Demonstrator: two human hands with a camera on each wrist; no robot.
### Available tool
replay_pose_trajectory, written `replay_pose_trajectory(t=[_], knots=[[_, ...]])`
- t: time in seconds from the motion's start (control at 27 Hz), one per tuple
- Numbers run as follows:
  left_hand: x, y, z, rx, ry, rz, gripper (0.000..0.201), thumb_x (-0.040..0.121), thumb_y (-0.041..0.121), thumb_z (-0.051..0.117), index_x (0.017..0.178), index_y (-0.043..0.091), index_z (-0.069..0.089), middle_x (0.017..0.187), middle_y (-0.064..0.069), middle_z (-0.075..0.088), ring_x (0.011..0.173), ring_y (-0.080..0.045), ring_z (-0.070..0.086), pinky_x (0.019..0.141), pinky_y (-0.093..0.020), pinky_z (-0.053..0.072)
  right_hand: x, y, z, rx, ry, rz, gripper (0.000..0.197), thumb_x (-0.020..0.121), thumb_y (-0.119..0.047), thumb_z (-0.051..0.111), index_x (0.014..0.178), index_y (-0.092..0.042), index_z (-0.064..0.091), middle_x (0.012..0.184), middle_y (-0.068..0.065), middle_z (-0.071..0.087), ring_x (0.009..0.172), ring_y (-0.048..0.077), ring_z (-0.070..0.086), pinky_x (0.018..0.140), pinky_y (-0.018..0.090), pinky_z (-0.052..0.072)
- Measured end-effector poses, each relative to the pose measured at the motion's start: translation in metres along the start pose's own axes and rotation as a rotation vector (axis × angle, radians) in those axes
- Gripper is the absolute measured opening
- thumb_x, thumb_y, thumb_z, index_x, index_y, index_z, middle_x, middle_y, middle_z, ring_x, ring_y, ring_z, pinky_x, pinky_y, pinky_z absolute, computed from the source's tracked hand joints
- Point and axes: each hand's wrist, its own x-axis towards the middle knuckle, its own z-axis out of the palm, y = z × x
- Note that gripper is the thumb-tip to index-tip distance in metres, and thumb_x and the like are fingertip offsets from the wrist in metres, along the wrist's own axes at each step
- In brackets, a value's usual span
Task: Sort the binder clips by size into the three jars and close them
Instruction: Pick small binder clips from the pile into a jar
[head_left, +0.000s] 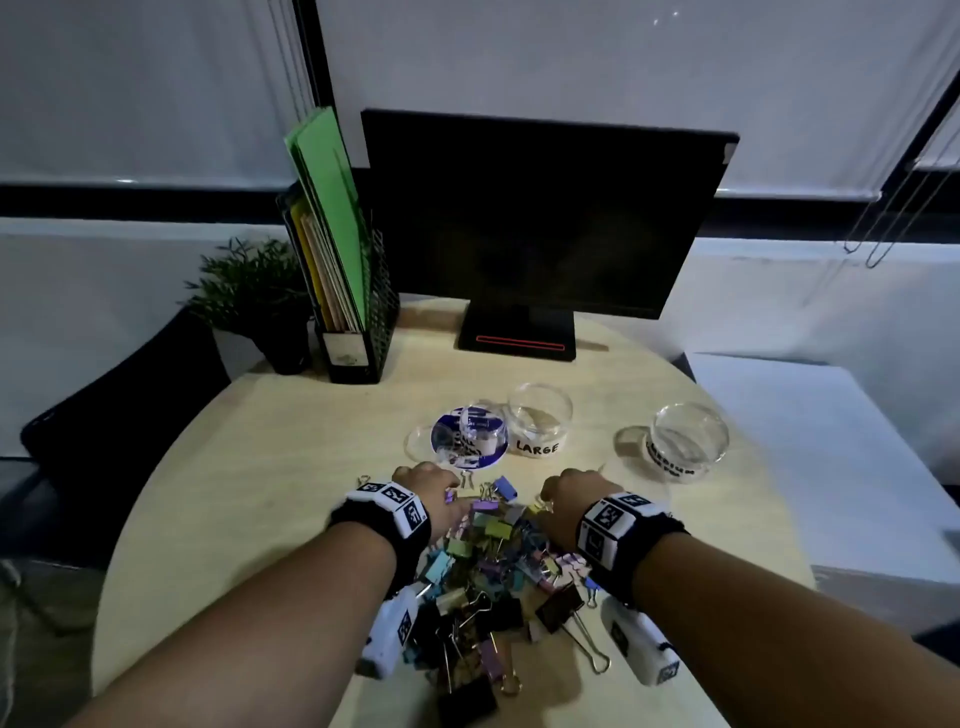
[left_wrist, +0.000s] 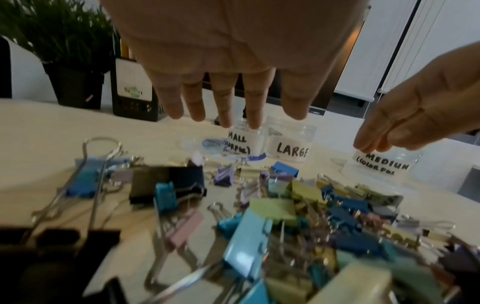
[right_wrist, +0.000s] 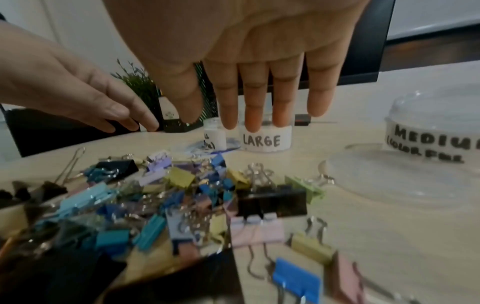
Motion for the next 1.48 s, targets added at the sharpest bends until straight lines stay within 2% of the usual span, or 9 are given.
replay_pose_trajectory(t=[0.19,0.37,0.59,0.7,0.82,0.93,1.04,1.26,1.48], knots=[[0.009,-0.009,0.017,-0.043,-0.137,-0.004,0.044,0.09,0.045,0.052,0.13,0.026,0.051,0.142,-0.007,0.044,0.118,-0.025,0.052,0.096,-0.031,0.044,0.009,0.001,0.027,-0.066,-0.074,0.028,0.038,0.087,-0.046,0.047,0.113,-0.02,0.055,0.112,0.008,0.054,0.102,0.031,0.054,0.076,0.034,0.045],[0.003,-0.002,0.03,-0.112,-0.178,-0.04,0.048,0.085,0.045,0.058,0.129,0.026,0.052,0.132,-0.001,0.054,0.113,-0.022,0.055,0.096,-0.032,0.046,0.007,0.013,0.038,0.011,-0.111,0.051,0.038,0.085,-0.033,0.052,0.121,-0.022,0.049,0.115,0.01,0.046,0.107,0.034,0.05,0.085,0.037,0.047],[-0.012,0.012,0.042,-0.173,-0.125,-0.119,0.063,0.079,0.04,0.071,0.136,0.029,0.046,0.135,0.001,0.053,0.116,-0.019,0.055,0.097,-0.028,0.045,0.005,0.022,0.048,0.154,-0.14,-0.017,0.04,0.086,-0.023,0.054,0.127,-0.023,0.049,0.119,0.01,0.044,0.105,0.031,0.055,0.089,0.039,0.049],[-0.02,0.013,0.041,-0.223,-0.073,-0.121,0.061,0.082,0.034,0.07,0.137,0.029,0.044,0.139,-0.001,0.049,0.119,-0.019,0.053,0.098,-0.027,0.044,0.004,0.024,0.047,0.217,-0.135,-0.089,0.049,0.084,-0.018,0.058,0.131,-0.026,0.048,0.122,0.008,0.046,0.109,0.029,0.053,0.092,0.035,0.047],[-0.032,0.012,0.039,-0.438,-0.027,-0.117,0.059,0.079,0.022,0.073,0.133,0.031,0.049,0.135,-0.001,0.052,0.12,-0.015,0.053,0.099,-0.029,0.045,0.002,0.027,0.044,0.255,-0.092,-0.133,0.05,0.082,-0.018,0.059,0.13,-0.028,0.05,0.123,0.006,0.049,0.112,0.027,0.052,0.09,0.031,0.044],[-0.035,0.006,0.035,-0.437,0.014,-0.084,0.053,0.08,0.024,0.072,0.128,0.033,0.052,0.133,0.003,0.052,0.118,-0.012,0.052,0.1,-0.027,0.043,0.007,0.031,0.035,0.25,-0.023,-0.111,0.046,0.082,-0.021,0.059,0.128,-0.027,0.052,0.122,0.005,0.053,0.11,0.025,0.054,0.089,0.031,0.045],[-0.02,0.002,0.023,-0.325,0.075,-0.061,0.046,0.084,0.033,0.065,0.128,0.034,0.05,0.137,0.006,0.045,0.117,-0.013,0.05,0.1,-0.03,0.04,0.016,0.033,0.028,0.199,-0.033,-0.101,0.047,0.082,-0.026,0.06,0.129,-0.024,0.052,0.122,0.006,0.053,0.113,0.026,0.053,0.092,0.031,0.044],[0.039,0.006,-0.016,-0.338,0.264,-0.041,0.055,0.08,0.027,0.069,0.13,0.03,0.049,0.138,0.0,0.041,0.125,-0.022,0.039,0.105,-0.035,0.033,0.02,0.031,0.04,-0.004,-0.074,-0.112,0.06,0.081,-0.023,0.06,0.138,-0.028,0.039,0.129,0.003,0.048,0.12,0.026,0.041,0.1,0.035,0.041],[0.086,0.012,-0.022,-0.18,0.198,-0.034,0.058,0.078,0.042,0.069,0.132,0.035,0.048,0.134,-0.002,0.041,0.125,-0.025,0.033,0.105,-0.035,0.031,0.025,0.029,0.044,-0.045,-0.107,-0.111,0.06,0.084,-0.02,0.059,0.139,-0.019,0.034,0.132,0.006,0.042,0.122,0.025,0.035,0.1,0.034,0.037]])
